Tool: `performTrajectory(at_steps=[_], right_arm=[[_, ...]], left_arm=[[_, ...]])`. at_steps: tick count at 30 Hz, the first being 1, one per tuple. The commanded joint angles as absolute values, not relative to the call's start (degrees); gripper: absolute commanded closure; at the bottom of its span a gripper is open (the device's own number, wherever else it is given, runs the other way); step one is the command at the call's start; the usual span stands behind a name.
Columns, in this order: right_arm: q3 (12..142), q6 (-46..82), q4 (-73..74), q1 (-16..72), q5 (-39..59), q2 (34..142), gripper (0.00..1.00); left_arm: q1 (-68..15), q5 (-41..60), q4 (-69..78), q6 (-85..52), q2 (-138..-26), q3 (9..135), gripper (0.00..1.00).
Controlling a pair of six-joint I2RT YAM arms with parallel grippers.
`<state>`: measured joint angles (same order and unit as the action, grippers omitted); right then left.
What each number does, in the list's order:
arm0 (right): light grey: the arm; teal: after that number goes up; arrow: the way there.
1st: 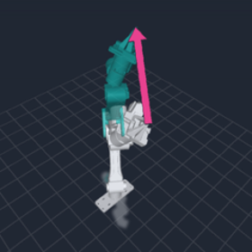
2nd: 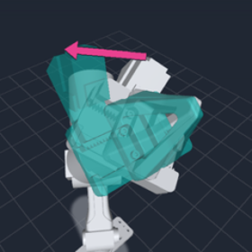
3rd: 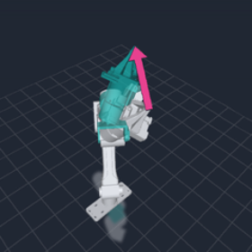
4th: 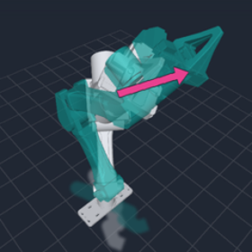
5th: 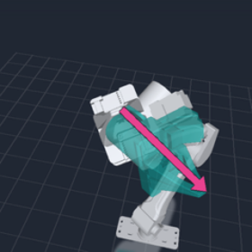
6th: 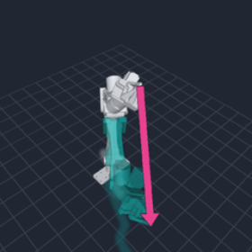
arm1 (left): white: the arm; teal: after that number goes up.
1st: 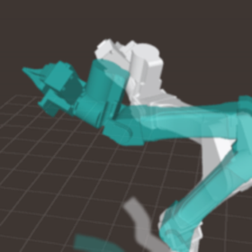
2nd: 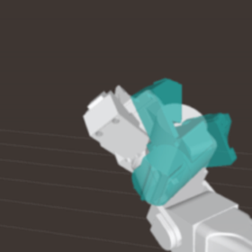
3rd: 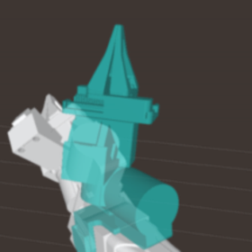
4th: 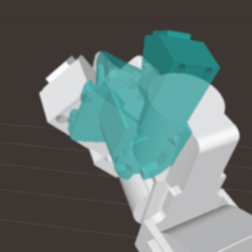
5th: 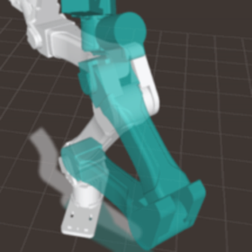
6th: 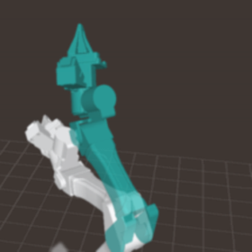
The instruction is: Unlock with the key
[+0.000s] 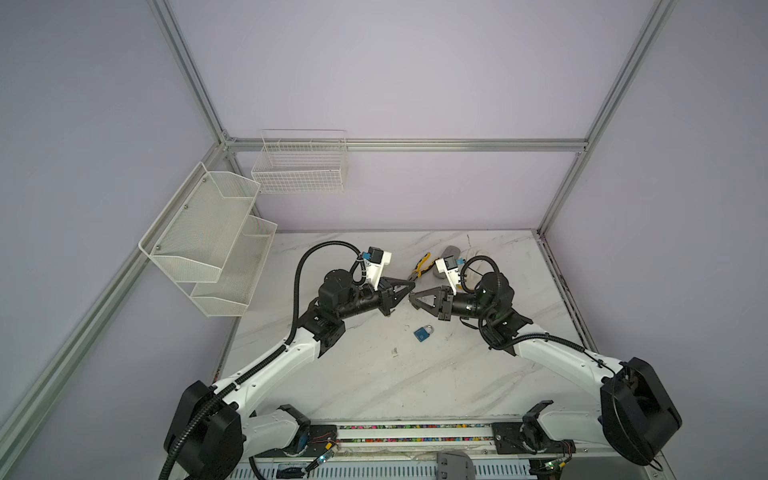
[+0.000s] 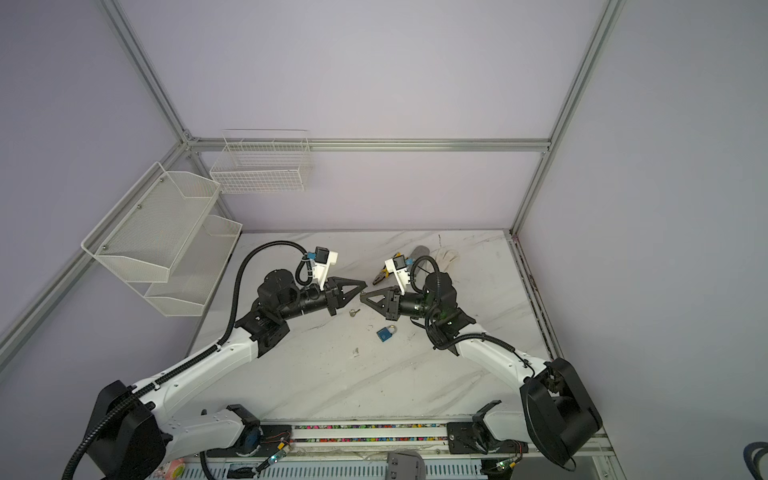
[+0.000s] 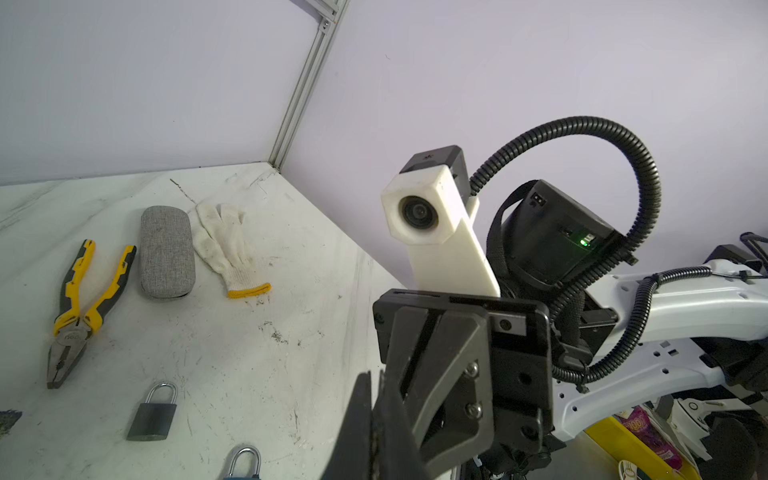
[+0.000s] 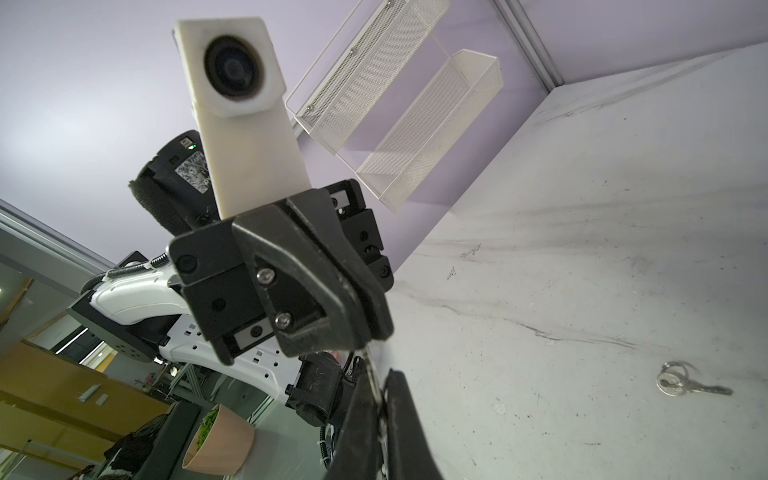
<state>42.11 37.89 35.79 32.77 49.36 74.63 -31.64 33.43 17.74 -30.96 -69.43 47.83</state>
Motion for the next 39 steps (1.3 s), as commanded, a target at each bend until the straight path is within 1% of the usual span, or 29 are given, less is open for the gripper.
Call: performTrajectory(at_steps=[1, 8, 11, 12, 13, 16, 19, 24, 27, 30, 35, 39], right_arm=[[42.3, 39.1, 37.9, 32.0, 48.4, 73.6, 1.0], [41.7, 39.3, 36.1, 30.2, 46.0, 71.6, 1.0], [41.8, 39.0, 34.0, 29.3, 45.0, 70.7, 1.0], [41.8, 38.9, 32.1, 28.7, 44.0, 70.4, 1.0], [41.9, 39.2, 31.0, 28.1, 43.5, 70.4, 1.0], [43.3, 37.8, 24.9, 25.4, 42.1, 71.2, 1.0], [45.1, 33.7, 16.1, 23.4, 38.0, 71.2, 1.0], [45.4, 30.6, 8.7, 20.3, 34.2, 70.1, 1.0], [45.2, 29.6, 4.0, 18.4, 31.2, 69.7, 1.0], [43.9, 29.1, 2.0, 17.0, 30.3, 69.4, 1.0], [41.8, 27.6, 0.2, 15.7, 29.8, 68.8, 1.0], [41.2, 27.2, -2.1, 14.6, 28.5, 68.3, 1.0]], left_arm=[[-31.6, 34.1, 19.5, -29.4, -69.3, 53.7, 0.96], [-31.5, 33.6, 18.1, -29.2, -68.4, 55.1, 0.38], [-31.6, 31.0, 17.2, -29.6, -66.9, 55.1, 0.22], [-31.7, 28.0, 17.2, -31.4, -66.6, 54.8, 0.09], [-31.7, 26.0, 17.1, -33.5, -66.3, 54.4, 0.01], [-32.2, 22.7, 17.0, -36.6, -65.7, 52.9, 0.0], [-32.7, 19.7, 16.0, -38.6, -65.3, 50.4, 0.0], [-34.1, 14.7, 6.6, -38.7, -65.9, 49.3, 0.0], [-36.3, 11.6, -0.2, -37.0, -67.0, 50.0, 0.0], [-39.5, 7.7, -9.1, -34.4, -70.0, 53.0, 0.0], [-45.1, 0.7, -16.6, -30.4, -76.6, 56.5, 0.0], [-47.9, -1.5, -22.1, -27.3, -84.3, 61.4, 0.0]])
